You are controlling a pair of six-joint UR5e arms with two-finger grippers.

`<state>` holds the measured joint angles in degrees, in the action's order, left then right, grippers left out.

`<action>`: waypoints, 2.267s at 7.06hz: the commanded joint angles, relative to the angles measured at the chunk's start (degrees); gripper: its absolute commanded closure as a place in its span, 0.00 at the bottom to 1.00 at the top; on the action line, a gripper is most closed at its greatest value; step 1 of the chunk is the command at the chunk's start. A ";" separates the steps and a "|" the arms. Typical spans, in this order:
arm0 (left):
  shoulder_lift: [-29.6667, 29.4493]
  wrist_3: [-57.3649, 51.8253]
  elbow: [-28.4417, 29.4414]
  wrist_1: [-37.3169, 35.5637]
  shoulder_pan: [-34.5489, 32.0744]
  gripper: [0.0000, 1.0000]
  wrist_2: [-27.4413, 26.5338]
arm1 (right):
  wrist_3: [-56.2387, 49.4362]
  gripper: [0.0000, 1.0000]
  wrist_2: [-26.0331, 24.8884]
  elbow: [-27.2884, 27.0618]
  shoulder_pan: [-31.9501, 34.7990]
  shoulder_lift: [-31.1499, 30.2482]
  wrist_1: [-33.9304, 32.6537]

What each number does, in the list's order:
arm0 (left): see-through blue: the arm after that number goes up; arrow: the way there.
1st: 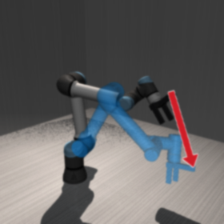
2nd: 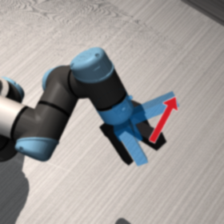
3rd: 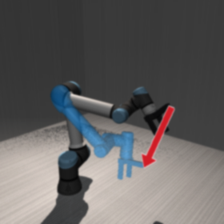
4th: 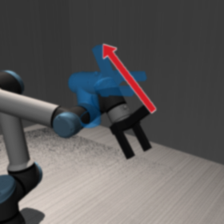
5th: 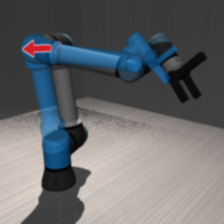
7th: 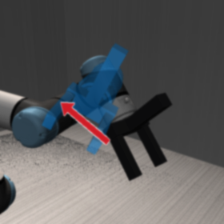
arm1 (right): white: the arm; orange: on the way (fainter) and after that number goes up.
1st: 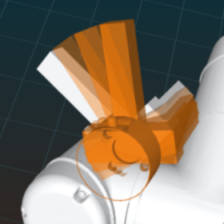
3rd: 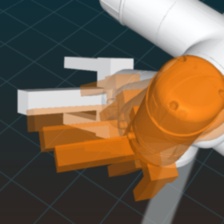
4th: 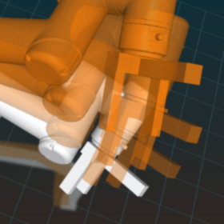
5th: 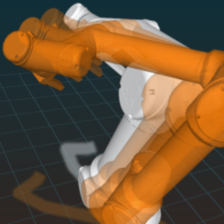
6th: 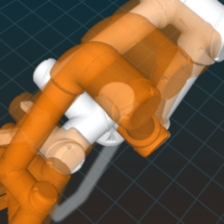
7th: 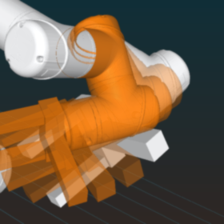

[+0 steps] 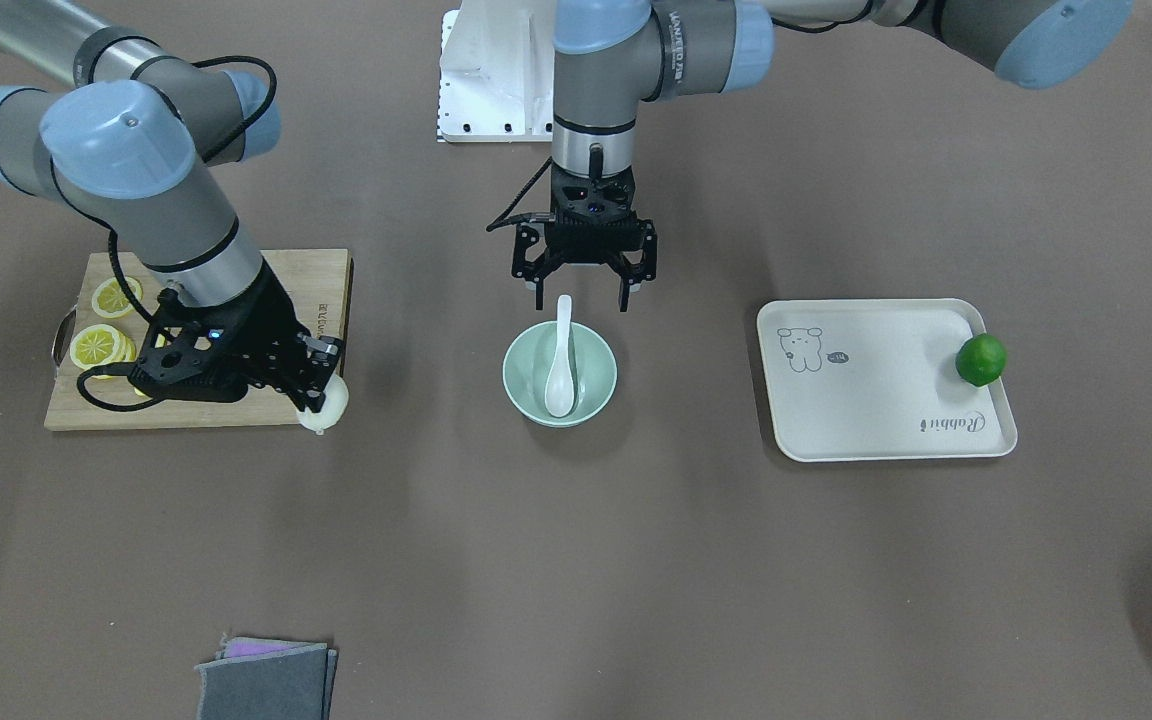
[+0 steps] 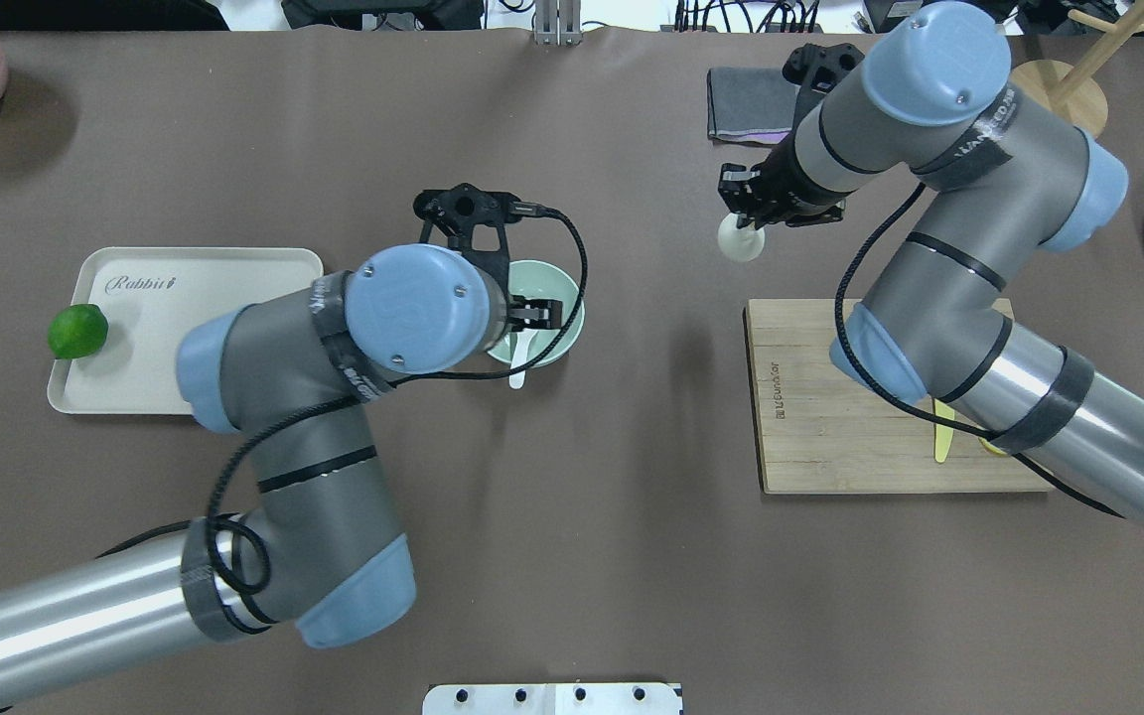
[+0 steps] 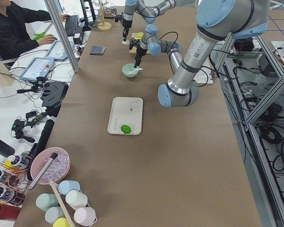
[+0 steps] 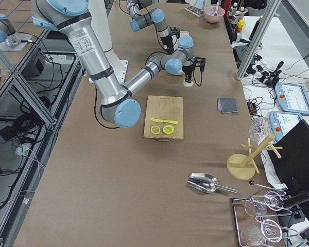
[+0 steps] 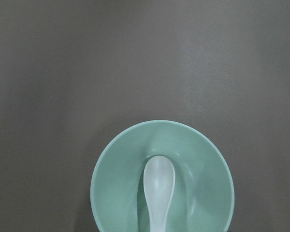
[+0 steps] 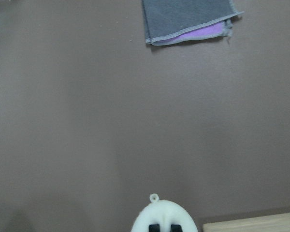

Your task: Put spoon and bun in bowl

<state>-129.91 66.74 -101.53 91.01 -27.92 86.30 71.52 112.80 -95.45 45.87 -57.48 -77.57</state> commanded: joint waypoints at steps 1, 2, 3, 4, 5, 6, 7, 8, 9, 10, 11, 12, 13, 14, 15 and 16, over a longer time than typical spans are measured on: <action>9.38 -17.16 -4.46 2.22 -7.11 0.02 0.10 | 5.27 1.00 -9.29 1.92 -6.90 6.04 0.05; 13.15 -18.38 -4.20 6.86 -10.20 0.02 0.18 | 7.30 1.00 -11.61 4.98 -9.20 9.98 0.14; 13.71 -19.09 -3.50 7.51 -15.36 0.02 4.36 | 8.01 1.00 -13.20 8.23 -10.53 13.24 0.57; 13.80 -19.19 -2.97 9.00 -20.11 0.02 13.28 | 9.85 1.00 -16.61 10.17 -12.46 15.80 0.58; 13.89 -21.19 -2.45 11.36 -21.29 0.02 15.11 | 9.95 1.00 -17.17 10.63 -13.61 16.69 0.66; 13.98 -27.21 -2.35 11.73 -21.30 0.02 15.04 | 9.96 1.00 -18.91 12.11 -14.57 17.57 0.75; 14.07 -27.88 -2.18 11.74 -21.30 0.02 15.04 | 10.91 1.00 -19.36 12.82 -14.76 18.89 0.67; 14.33 -27.89 -2.00 11.74 -21.30 0.02 14.95 | 11.18 0.01 -19.46 12.92 -15.02 18.90 0.67; 14.77 -27.89 -2.00 11.74 -21.21 0.02 14.95 | 10.93 0.00 -19.28 12.66 -15.02 18.81 0.67; 14.86 -27.80 -2.00 11.74 -21.21 0.02 14.86 | 9.79 0.00 -18.41 12.13 -14.68 18.55 0.49; 14.86 -27.89 0.00 11.91 -20.87 0.02 14.86 | 1.95 0.00 -12.66 9.86 -11.45 17.15 -1.69; 15.03 -27.97 0.45 12.44 -20.86 0.02 14.60 | -6.57 0.00 -6.51 0.79 -8.03 10.70 -8.06; 15.64 -28.15 0.46 12.53 -20.86 0.02 11.64 | -15.18 0.00 -5.58 -6.96 -5.12 2.81 -9.43; 17.13 -28.06 0.29 12.44 -20.86 0.02 8.83 | -22.75 0.00 -4.96 -12.17 -2.39 -5.02 -9.36; 20.10 -28.06 -0.06 12.53 -21.56 0.02 9.23 | -27.44 0.00 -5.39 -12.65 -0.02 -10.05 -9.53; 21.09 -30.15 -0.59 12.09 -25.74 0.02 10.80 | -28.09 0.00 -1.39 -12.75 6.44 -14.46 -9.53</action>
<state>-110.59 38.13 -101.63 103.40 -50.36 96.20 46.57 108.39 -107.10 46.32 -65.93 -86.94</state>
